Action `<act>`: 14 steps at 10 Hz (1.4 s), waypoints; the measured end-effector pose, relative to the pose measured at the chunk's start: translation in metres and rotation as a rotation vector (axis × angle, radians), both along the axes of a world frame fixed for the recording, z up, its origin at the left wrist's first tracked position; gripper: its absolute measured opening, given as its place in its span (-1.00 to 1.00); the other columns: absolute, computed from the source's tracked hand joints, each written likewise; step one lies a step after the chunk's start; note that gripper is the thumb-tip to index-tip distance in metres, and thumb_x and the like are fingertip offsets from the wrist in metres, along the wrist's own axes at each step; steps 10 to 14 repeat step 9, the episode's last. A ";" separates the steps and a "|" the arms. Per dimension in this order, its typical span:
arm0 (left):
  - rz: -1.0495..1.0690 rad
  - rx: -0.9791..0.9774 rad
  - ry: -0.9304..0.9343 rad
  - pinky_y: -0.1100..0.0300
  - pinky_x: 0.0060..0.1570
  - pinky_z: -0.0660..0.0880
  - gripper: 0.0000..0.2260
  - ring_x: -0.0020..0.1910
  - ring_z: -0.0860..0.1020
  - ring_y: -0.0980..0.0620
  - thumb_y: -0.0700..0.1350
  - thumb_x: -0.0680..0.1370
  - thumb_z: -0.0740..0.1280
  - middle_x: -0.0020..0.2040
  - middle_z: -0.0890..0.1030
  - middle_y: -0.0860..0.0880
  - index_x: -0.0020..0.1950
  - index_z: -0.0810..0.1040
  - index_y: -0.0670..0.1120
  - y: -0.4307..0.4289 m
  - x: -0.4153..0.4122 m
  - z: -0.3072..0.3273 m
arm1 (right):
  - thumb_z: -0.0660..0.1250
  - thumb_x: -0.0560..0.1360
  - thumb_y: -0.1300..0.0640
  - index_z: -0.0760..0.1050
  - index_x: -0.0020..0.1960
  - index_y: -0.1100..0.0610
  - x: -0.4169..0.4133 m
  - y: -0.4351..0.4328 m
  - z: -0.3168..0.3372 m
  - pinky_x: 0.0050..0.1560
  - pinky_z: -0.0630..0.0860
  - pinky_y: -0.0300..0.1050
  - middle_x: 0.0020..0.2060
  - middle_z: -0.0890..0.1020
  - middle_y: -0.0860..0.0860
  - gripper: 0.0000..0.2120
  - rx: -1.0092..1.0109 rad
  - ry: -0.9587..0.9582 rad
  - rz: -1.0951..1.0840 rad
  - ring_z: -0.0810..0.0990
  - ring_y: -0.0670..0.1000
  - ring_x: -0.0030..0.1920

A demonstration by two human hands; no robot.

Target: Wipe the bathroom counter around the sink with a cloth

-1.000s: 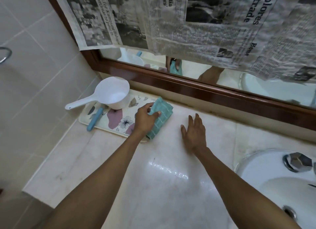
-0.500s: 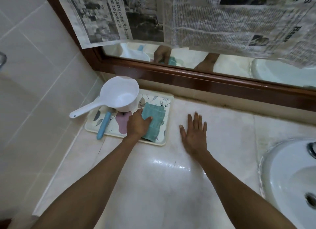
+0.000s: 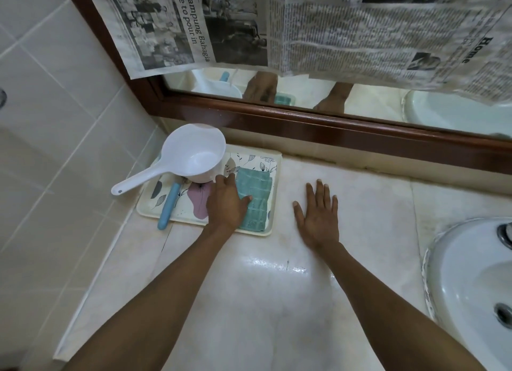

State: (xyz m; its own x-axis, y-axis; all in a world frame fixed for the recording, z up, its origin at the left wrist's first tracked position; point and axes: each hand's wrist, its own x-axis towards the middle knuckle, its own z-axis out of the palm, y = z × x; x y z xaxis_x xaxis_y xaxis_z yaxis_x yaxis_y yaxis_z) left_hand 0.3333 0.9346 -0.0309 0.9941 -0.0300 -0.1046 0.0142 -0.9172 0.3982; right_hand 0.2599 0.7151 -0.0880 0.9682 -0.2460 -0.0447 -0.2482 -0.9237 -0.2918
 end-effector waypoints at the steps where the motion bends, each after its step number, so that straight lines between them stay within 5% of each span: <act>1: -0.143 0.066 -0.155 -0.10 0.28 0.38 -0.46 0.41 0.35 -0.21 0.07 0.57 0.36 0.46 0.34 -0.18 0.47 0.36 -0.13 -0.011 -0.004 -0.002 | -0.13 0.63 -0.25 -0.02 0.60 0.05 0.000 0.000 0.000 0.56 -0.13 0.12 0.60 -0.05 0.06 -0.36 -0.002 0.000 0.002 -0.13 0.06 0.59; 3: -0.443 0.117 -0.099 -0.17 0.56 -0.01 -0.48 0.64 -0.04 -0.14 0.06 0.71 0.03 0.66 0.01 -0.11 0.64 0.12 -0.10 -0.030 0.007 -0.030 | -0.14 0.62 -0.27 -0.05 0.60 0.02 0.000 -0.002 -0.005 0.57 -0.16 0.09 0.61 -0.08 0.02 -0.36 -0.008 0.010 -0.009 -0.16 0.03 0.59; 6: -0.500 0.207 -0.079 -0.13 0.56 -0.15 -0.44 0.65 -0.08 -0.07 0.14 0.69 -0.14 0.67 0.00 -0.06 0.67 -0.01 -0.04 -0.026 0.006 -0.048 | -0.16 0.62 -0.27 -0.08 0.60 0.02 0.000 -0.001 0.001 0.56 -0.17 0.10 0.60 -0.11 0.02 -0.35 -0.025 0.045 -0.003 -0.19 0.02 0.59; 8: -0.445 0.083 0.006 -0.14 0.57 -0.01 -0.49 0.63 0.04 -0.12 0.05 0.71 -0.01 0.65 0.10 -0.11 0.65 0.10 -0.08 -0.036 0.001 -0.022 | -0.08 0.64 -0.22 -0.10 0.61 0.04 -0.003 -0.018 0.026 0.56 -0.17 0.07 0.60 -0.16 0.04 -0.37 0.101 0.201 0.100 -0.20 0.05 0.59; 9: -0.321 -0.177 -0.061 -0.09 0.43 0.32 -0.54 0.47 0.38 -0.16 0.05 0.70 0.06 0.48 0.45 -0.16 0.55 0.34 -0.11 -0.054 -0.019 0.008 | 0.03 0.65 -0.15 0.08 0.57 0.12 -0.015 -0.040 0.050 0.53 0.04 0.09 0.60 -0.02 0.11 -0.41 0.150 0.288 0.184 -0.03 0.12 0.58; 14: -0.321 -0.177 -0.061 -0.09 0.43 0.32 -0.54 0.47 0.38 -0.16 0.05 0.70 0.06 0.48 0.45 -0.16 0.55 0.34 -0.11 -0.054 -0.019 0.008 | 0.03 0.65 -0.15 0.08 0.57 0.12 -0.015 -0.040 0.050 0.53 0.04 0.09 0.60 -0.02 0.11 -0.41 0.150 0.288 0.184 -0.03 0.12 0.58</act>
